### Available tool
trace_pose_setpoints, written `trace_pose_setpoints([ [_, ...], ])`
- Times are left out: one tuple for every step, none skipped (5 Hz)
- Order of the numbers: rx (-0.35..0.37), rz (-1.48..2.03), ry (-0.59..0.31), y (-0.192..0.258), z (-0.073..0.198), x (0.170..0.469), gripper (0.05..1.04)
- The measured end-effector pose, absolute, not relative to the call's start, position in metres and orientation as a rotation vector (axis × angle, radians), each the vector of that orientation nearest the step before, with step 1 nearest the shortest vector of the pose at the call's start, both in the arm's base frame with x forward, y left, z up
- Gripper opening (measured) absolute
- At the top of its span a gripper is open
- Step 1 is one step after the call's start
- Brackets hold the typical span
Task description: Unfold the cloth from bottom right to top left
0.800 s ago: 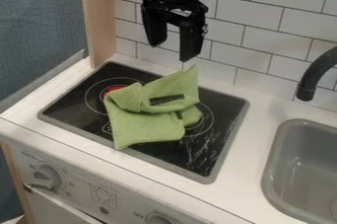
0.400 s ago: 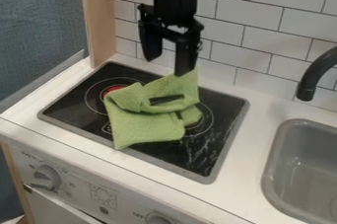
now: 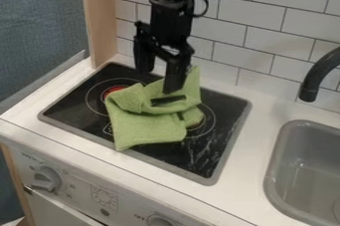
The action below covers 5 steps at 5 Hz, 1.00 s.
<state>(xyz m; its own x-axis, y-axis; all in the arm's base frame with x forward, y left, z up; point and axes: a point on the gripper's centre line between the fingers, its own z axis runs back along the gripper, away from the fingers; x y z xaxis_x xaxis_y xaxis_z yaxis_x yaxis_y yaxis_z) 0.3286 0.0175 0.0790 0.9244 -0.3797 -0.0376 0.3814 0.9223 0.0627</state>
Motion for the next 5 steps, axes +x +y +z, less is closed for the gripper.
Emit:
trace_pose_setpoints([
  [0.081, -0.421, 0.069, 0.019, 0.065, 0.328, 0.999],
  [0.077, -0.426, 0.106, 0.02, 0.053, 0.326, 0.999],
  [0.079, -0.438, 0.103, 0.018, 0.053, 0.326, 0.938],
  [0.083, -0.446, 0.093, 0.017, 0.052, 0.328, 0.632],
  [0.083, -0.448, 0.094, 0.017, 0.052, 0.328, 0.348],
])
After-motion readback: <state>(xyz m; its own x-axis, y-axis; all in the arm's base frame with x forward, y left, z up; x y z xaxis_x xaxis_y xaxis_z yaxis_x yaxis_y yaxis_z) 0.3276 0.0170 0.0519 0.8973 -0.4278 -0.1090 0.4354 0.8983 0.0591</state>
